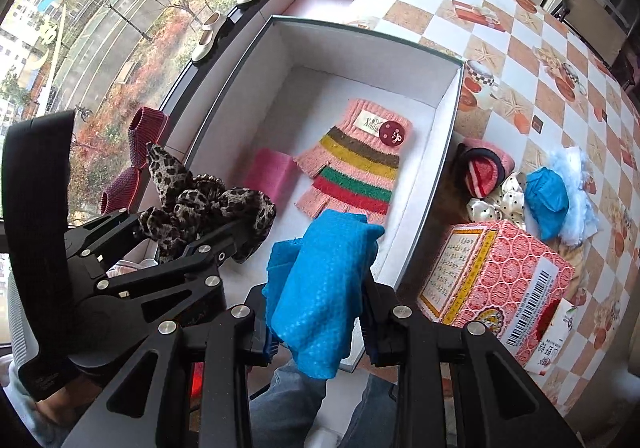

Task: Organize soft objects
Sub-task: 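Move both held cloths over the inside of the white box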

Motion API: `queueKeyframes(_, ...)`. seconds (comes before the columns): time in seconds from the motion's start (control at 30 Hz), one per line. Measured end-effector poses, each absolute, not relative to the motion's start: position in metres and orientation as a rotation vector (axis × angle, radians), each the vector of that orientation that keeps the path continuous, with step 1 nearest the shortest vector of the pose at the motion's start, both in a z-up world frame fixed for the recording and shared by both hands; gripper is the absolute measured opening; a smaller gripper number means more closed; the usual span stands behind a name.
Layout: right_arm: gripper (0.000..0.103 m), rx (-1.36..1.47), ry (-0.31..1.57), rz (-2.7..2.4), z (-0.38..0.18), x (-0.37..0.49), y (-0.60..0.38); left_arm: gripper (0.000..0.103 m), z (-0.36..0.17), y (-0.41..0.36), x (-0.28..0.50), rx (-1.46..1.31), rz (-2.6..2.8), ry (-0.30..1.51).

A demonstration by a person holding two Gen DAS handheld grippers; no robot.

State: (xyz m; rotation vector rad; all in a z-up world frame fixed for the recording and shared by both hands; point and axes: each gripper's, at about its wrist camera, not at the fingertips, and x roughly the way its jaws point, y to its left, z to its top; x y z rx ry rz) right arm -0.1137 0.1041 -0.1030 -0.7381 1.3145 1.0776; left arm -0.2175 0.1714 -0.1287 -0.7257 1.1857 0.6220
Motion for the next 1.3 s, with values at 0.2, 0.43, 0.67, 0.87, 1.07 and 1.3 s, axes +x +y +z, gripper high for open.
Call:
queueKeyframes(0.2,0.033,-0.74,1.327,1.07,-0.118,-0.115,0.112,0.048,-0.15,0.18,-0.209,-0.716,0.616,1.219)
queueKeyframes(0.43,0.033,-0.738,1.334,1.067,-0.134,-0.111,0.122,0.048,-0.162,0.185,-0.203,-0.657,0.62,1.247)
queueKeyframes(0.67,0.033,-0.723,1.4,1.058,-0.155,-0.109,0.123,0.048,-0.162,0.191,-0.204,-0.606,0.643,1.261)
queueKeyframes(0.87,0.033,-0.727,1.462,1.075,-0.173,-0.124,0.12,0.048,-0.164,0.195,-0.21,-0.556,0.661,1.287)
queueKeyframes(1.07,0.033,-0.754,1.503,1.11,-0.185,-0.144,0.117,0.049,-0.166,0.2,-0.215,-0.514,0.667,1.303)
queueKeyframes(1.3,0.033,-0.754,1.532,1.174,-0.187,-0.165,0.12,0.049,-0.169,0.21,-0.224,-0.476,0.674,1.32)
